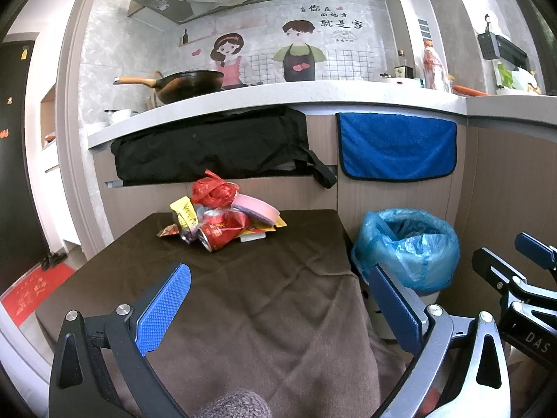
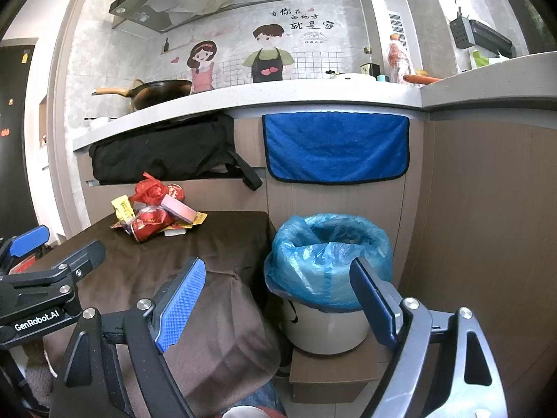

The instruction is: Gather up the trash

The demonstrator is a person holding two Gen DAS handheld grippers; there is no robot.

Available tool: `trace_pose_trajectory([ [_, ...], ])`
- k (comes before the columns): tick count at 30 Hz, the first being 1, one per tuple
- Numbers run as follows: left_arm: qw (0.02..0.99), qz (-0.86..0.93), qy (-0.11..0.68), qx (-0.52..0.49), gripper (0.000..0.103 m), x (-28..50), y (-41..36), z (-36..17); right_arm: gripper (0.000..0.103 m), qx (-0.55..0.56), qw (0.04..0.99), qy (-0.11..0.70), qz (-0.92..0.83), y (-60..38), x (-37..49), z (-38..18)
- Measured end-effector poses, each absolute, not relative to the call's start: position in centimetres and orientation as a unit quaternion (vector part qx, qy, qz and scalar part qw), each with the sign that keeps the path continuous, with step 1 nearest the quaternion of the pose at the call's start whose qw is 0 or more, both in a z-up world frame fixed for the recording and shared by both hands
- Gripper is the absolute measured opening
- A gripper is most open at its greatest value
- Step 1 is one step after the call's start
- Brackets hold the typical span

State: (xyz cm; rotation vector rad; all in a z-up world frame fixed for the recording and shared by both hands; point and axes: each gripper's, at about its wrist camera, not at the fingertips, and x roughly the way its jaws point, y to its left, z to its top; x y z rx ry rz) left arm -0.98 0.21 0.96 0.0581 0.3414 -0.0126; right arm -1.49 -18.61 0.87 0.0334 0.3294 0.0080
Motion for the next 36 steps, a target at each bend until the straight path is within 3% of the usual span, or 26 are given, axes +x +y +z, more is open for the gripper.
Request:
trace_pose_trajectory([
  [36,0.986,-0.005,0.165,0.027,0.101,-1.0,0.4,1.6,0.083,0.013,0.987,0.160,0.004,-18.6,-1.7,1.1],
])
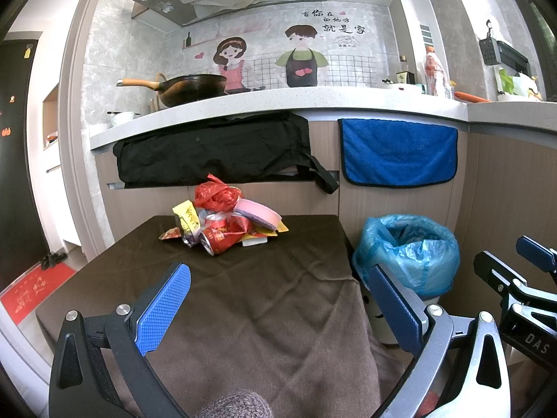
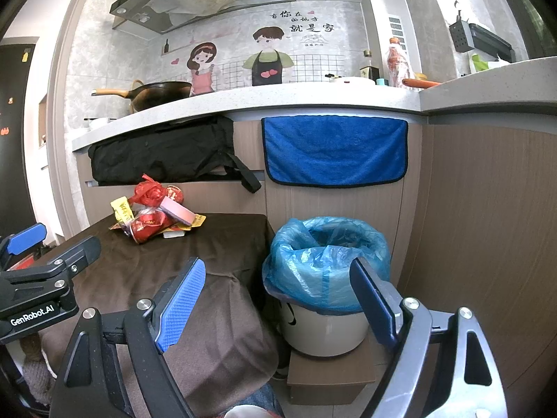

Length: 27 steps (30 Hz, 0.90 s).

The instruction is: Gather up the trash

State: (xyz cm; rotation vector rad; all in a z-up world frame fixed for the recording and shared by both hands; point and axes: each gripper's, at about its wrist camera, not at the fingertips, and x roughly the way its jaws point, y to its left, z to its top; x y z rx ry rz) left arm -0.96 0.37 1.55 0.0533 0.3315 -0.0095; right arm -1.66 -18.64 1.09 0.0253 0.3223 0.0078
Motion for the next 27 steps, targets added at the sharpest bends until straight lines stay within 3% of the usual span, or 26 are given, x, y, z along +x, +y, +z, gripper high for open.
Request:
trace_pose_trajectory([
  [27,0.986,-0.004,0.164,0.021,0.101,-1.26,0.94,1.73,0.083,0.013,0.986,0.164,0.004,-18.77,-1.59,1.16],
])
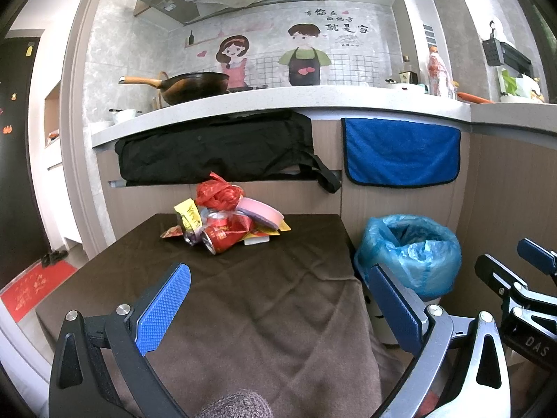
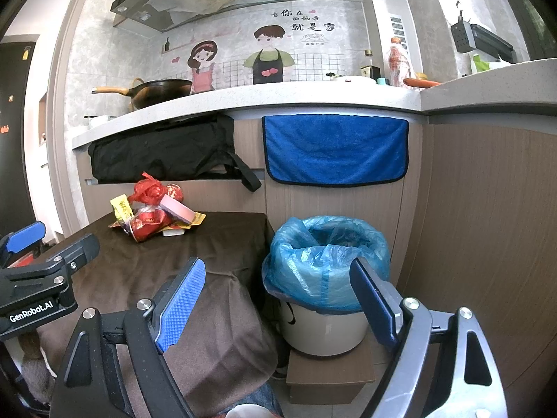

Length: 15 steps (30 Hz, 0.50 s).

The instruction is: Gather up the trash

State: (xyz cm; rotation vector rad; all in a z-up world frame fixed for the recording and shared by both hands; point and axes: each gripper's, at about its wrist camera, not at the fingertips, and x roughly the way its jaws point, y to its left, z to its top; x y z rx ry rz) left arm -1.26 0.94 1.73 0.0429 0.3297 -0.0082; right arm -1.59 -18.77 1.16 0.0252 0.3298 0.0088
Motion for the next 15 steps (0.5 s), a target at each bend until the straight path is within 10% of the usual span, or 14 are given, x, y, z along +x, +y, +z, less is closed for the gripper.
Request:
trace_pose_trajectory([
  [15,0.987,0.025,0.160,0.005,0.101,4.6,5.0,5.0,0.083,-0.023,0.984,0.168,0.047,-16.9,4.8,3.3],
])
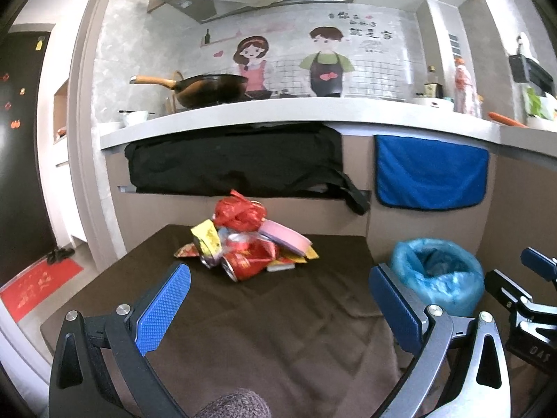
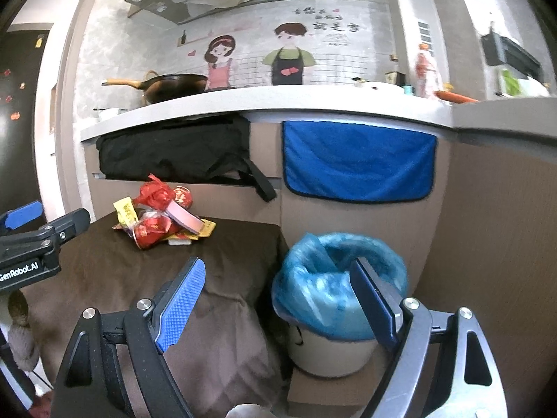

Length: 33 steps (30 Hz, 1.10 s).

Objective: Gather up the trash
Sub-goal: 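Grasp the red plastic bag with the right gripper while the left gripper grasps the yellow wrapper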

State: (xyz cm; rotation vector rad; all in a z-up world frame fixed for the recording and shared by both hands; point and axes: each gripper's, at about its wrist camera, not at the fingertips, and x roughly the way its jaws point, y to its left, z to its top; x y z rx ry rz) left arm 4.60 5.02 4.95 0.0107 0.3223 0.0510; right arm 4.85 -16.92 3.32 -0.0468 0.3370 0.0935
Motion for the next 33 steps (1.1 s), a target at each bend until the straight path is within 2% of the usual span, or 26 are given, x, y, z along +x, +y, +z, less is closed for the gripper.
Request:
trace_pose_trajectory([
  [21,0.978,0.085,0.188,-0.030,0.102,19.2,17.8,3.2,0.083,-0.087,0.968,0.189,0.143,-5.3,21.1,3.7],
  [27,0.965,0.061,0.246,-0.059,0.102,23.3,21.1,1.2,0.083,-0.096,0.958,0.210,0.170,-2.3,25.7,3.3],
  [33,0.962,0.055,0.262,-0.049,0.102,24.9,22.3,-0.5,0.083,-0.104,0.946,0.227,0.207,1.5,30.7,2.6],
])
